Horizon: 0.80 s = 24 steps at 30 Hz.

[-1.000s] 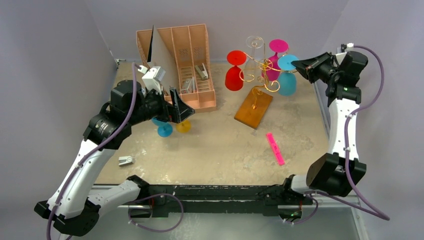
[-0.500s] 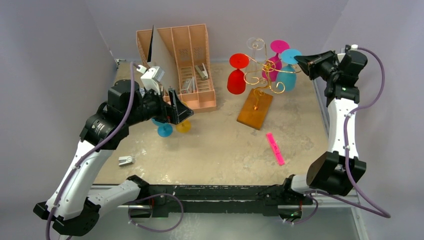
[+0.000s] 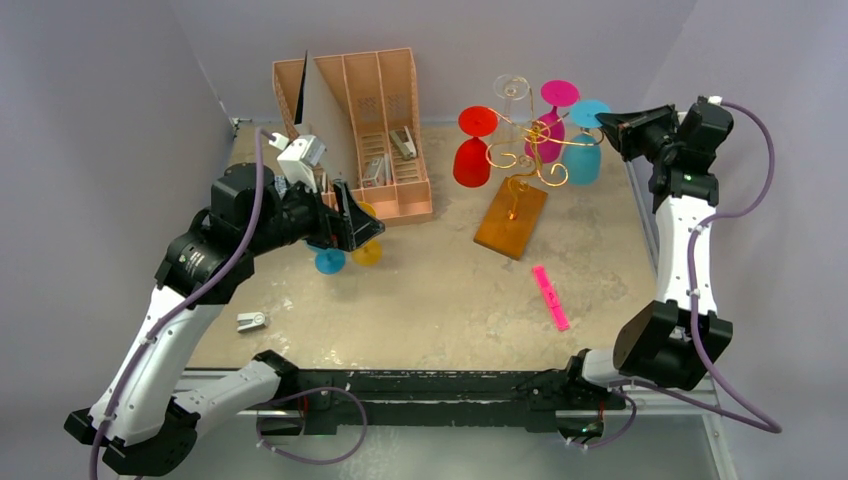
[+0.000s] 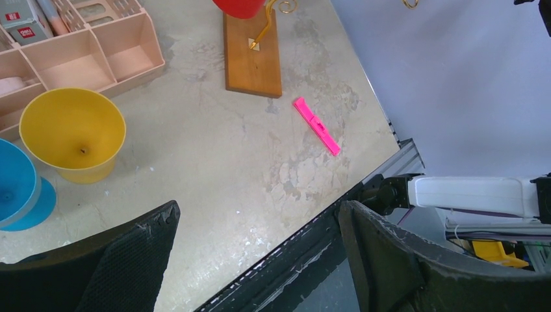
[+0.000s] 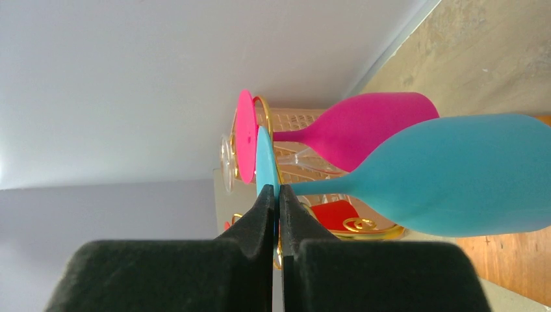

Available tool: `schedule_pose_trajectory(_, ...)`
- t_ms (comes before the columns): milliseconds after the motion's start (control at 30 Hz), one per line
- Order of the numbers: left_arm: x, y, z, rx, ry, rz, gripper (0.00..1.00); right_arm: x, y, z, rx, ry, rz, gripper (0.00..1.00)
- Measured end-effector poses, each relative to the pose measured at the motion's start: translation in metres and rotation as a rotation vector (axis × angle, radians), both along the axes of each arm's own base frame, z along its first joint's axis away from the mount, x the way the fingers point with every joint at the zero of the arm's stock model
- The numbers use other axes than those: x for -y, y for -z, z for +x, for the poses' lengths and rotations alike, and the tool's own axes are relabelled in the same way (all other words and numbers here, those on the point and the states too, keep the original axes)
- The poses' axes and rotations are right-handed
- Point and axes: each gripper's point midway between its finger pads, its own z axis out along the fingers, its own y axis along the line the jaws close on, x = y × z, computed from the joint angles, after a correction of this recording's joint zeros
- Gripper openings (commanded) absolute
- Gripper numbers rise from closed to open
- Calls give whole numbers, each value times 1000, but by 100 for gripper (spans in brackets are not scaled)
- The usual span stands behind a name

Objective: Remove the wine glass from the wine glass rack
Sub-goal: Pick up the wine glass from the wine rack.

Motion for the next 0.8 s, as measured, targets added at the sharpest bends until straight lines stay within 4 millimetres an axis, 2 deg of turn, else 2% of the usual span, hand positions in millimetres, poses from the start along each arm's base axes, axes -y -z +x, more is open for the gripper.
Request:
schedule_pose_trajectory(267,0,6,-1,-13,1,5,92,6,8,2,-49,28,-19,0)
schedule_pose_trajectory(500,1,7,-1,-9,11,6,93,17,-4,6,-41,61,-97,0)
schedule_pose_trajectory(667,4,11,0,-25,24,9,92,25,9,0,-99,102,-150,0)
schedule_pose_trajectory(800,2,20,3,-48,4,37,92,37,-3,-6,-108,148,-252,0)
